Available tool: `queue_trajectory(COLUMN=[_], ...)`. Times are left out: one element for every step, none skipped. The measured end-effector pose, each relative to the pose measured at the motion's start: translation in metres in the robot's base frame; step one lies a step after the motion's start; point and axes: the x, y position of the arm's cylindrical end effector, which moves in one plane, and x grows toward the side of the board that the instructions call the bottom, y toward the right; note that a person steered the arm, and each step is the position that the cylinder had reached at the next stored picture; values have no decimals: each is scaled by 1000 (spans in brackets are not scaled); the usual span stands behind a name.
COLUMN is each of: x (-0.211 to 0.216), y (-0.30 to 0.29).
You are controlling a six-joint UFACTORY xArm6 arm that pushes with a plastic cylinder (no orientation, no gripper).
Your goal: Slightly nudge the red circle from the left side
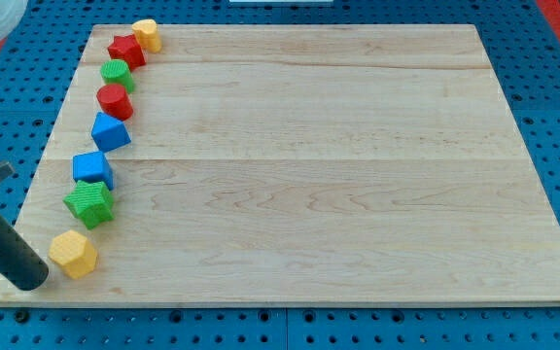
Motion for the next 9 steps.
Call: queue_trajectory(x=[-9, -49, -85, -112, -167, -194, -218, -228, -241], y=[0, -18, -47, -55, -56, -55, -41, -32, 7])
